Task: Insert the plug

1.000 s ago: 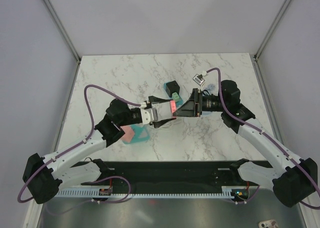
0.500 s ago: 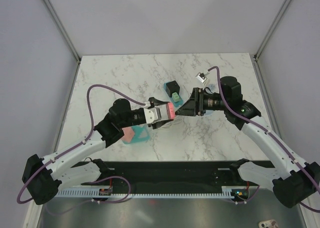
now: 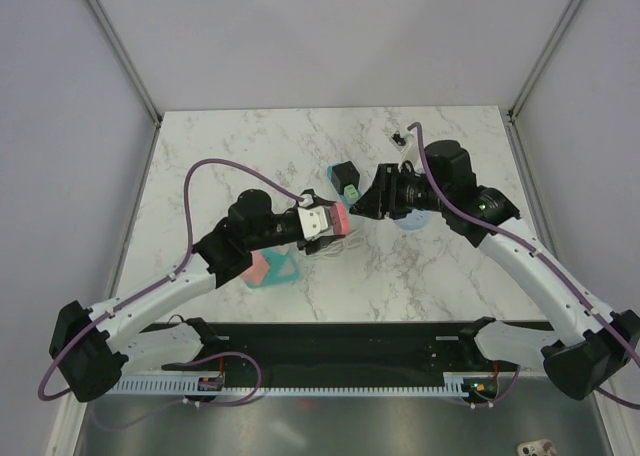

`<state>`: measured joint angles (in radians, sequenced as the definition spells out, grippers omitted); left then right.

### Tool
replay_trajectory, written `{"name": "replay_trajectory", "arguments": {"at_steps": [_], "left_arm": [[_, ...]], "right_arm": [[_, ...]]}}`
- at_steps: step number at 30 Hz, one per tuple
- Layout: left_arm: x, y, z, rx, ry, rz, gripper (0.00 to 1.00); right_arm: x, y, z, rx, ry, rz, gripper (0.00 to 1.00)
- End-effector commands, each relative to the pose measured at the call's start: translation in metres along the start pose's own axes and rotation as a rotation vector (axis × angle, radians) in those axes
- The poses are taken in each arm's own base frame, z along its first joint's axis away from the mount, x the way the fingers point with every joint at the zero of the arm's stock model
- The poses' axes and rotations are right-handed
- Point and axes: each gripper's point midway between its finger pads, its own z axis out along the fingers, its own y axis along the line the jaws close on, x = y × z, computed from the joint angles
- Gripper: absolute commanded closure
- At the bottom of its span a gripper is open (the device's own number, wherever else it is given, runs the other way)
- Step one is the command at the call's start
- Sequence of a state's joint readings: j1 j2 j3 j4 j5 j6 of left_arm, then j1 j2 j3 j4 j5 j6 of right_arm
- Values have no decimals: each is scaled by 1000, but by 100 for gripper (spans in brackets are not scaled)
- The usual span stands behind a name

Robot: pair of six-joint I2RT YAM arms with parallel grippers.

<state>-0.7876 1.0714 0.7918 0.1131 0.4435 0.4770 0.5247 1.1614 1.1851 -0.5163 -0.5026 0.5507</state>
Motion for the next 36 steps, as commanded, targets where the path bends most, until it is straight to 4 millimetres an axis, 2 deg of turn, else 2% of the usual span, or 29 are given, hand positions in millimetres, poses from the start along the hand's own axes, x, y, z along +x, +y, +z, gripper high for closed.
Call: {"name": "replay_trajectory", "arguments": {"at_steps": [1,8,15,20,23,24,28,29,30,33,34,35,36], "left_arm": [[-16,13,1,-35,-21,59,98],[-14,13,2,-36,-16,57,98],[-10,14,4,-36,-6,51,98],[-10,13,4,-37,-5,44,98],[-10,15,3,-46,-3,43,98],[-9,16,2,-56,1,41,98],[-15,18,1,-66,-12,33,98],[-16,18,0,-68,-16,26,98],[-16,20,0,-80,-13,17,98],[-15,26,-1,-112,7,-23,63],[-17,27,-2,-117,9,-34,42],[-15,27,-3,-115,20,-40,31],[-12,25,-5,-112,45,-51,27]], "right_arm": [[-13,5,1,44,-35,-47,46],[-8,9,15,69,-14,-60,46],[4,27,35,60,30,-80,46],[19,13,47,148,88,-92,50],[23,4,49,216,99,-111,60],[25,3,50,227,104,-115,69],[23,-7,51,279,102,-135,81],[23,-8,51,287,105,-142,92],[21,-10,51,292,102,-161,97],[10,-24,46,362,75,-212,100],[0,-30,43,386,64,-260,100],[-3,-37,38,402,79,-265,100],[-13,-52,35,441,77,-263,100]]}}
